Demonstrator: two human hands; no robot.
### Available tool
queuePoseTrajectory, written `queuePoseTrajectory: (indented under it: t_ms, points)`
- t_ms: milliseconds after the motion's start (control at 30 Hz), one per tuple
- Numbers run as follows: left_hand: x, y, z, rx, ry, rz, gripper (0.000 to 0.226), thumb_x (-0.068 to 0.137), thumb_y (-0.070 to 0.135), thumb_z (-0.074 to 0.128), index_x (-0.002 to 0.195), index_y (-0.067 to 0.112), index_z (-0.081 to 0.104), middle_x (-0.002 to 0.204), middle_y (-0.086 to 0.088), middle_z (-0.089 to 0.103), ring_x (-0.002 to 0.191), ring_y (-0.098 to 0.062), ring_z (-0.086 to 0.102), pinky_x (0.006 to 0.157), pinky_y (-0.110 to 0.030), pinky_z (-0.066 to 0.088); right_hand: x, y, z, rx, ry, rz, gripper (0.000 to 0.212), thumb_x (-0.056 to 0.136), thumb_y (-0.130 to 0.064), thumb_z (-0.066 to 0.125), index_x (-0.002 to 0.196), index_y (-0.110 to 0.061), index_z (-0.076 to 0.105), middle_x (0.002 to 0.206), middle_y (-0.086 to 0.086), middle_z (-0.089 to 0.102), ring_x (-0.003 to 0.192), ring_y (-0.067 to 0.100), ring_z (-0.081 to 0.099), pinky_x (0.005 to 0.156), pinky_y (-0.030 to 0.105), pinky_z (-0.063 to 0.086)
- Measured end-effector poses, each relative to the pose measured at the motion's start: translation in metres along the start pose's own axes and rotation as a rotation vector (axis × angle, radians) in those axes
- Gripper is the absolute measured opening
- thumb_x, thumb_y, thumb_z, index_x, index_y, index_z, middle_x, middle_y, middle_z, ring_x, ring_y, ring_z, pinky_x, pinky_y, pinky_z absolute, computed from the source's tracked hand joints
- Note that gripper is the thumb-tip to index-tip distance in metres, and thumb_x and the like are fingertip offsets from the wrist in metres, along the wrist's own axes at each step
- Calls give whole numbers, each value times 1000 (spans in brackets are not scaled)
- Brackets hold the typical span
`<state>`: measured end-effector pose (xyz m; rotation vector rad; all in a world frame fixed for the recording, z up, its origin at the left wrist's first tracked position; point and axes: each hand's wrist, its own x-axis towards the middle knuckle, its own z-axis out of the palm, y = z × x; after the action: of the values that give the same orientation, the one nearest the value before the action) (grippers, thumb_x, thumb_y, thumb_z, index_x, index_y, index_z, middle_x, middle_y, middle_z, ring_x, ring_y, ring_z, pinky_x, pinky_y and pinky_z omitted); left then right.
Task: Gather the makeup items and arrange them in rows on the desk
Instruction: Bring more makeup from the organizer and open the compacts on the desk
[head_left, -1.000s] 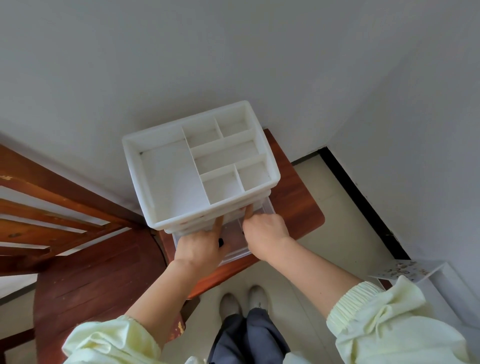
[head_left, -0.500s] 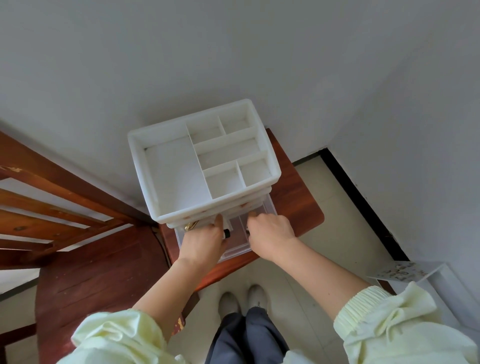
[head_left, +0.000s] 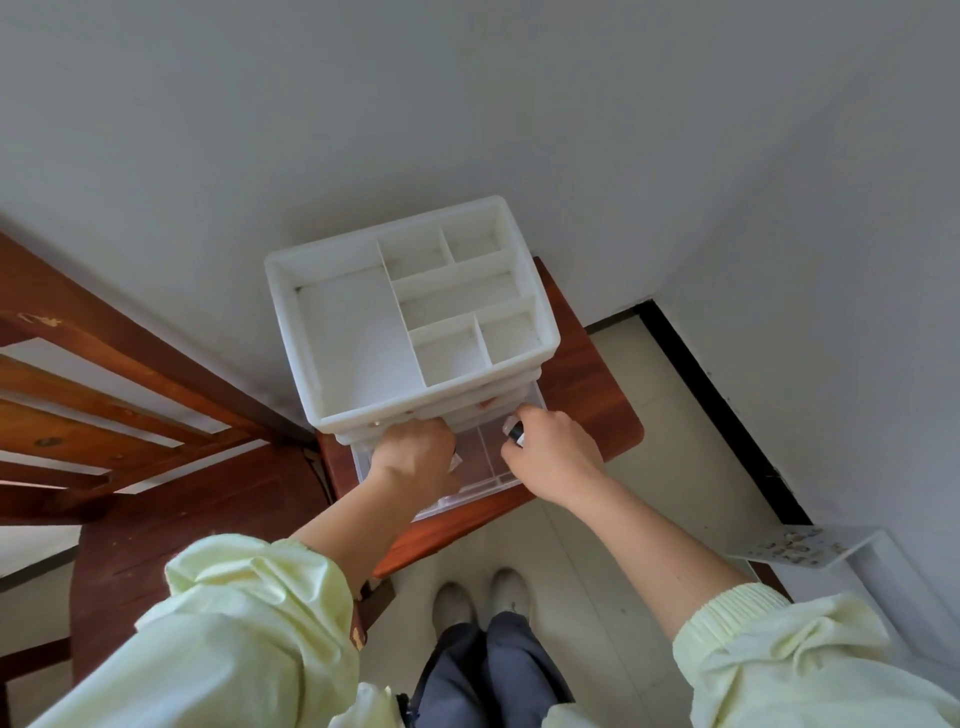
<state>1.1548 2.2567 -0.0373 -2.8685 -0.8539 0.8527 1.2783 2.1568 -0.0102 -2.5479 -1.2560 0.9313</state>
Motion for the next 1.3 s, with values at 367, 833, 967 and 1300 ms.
queuePoseTrajectory:
  t_ms: [367, 833, 967, 1300]
  points:
    - [-43, 0, -26, -1322, 240, -108, 18, 81, 37, 67, 76, 22, 57, 57, 6, 51, 48, -13, 41, 44, -24, 36, -28, 23, -30, 1361, -119, 452, 13, 87, -20, 67, 94, -9, 67, 60, 2, 56, 48, 12, 50, 45, 23, 42]
    - [-69, 92, -131, -1742, -709, 646, 44, 64, 48, 53, 81, 8, 51, 72, -6, 50, 51, -12, 34, 39, -16, 16, -186, 63, -74, 2065, 348, 332, 35, 84, -25, 64, 107, 1, 65, 67, 8, 55, 53, 14, 50, 49, 22, 45]
    - [-95, 142, -133, -1522, -841, 717, 40, 62, 46, 57, 78, 10, 54, 70, -8, 56, 49, -11, 38, 38, -18, 16, -253, 73, -62, 2172, 605, 321, 29, 87, -25, 58, 99, 0, 66, 65, 6, 54, 53, 13, 49, 49, 21, 43]
    - [-245, 322, -105, -904, -1245, 964, 32, 70, 27, 67, 98, 13, 60, 68, 2, 53, 53, -7, 36, 38, -12, 18, -491, 116, 38, 2308, 1460, 392, 28, 94, -24, 55, 101, 3, 62, 67, 9, 56, 56, 14, 52, 51, 22, 48]
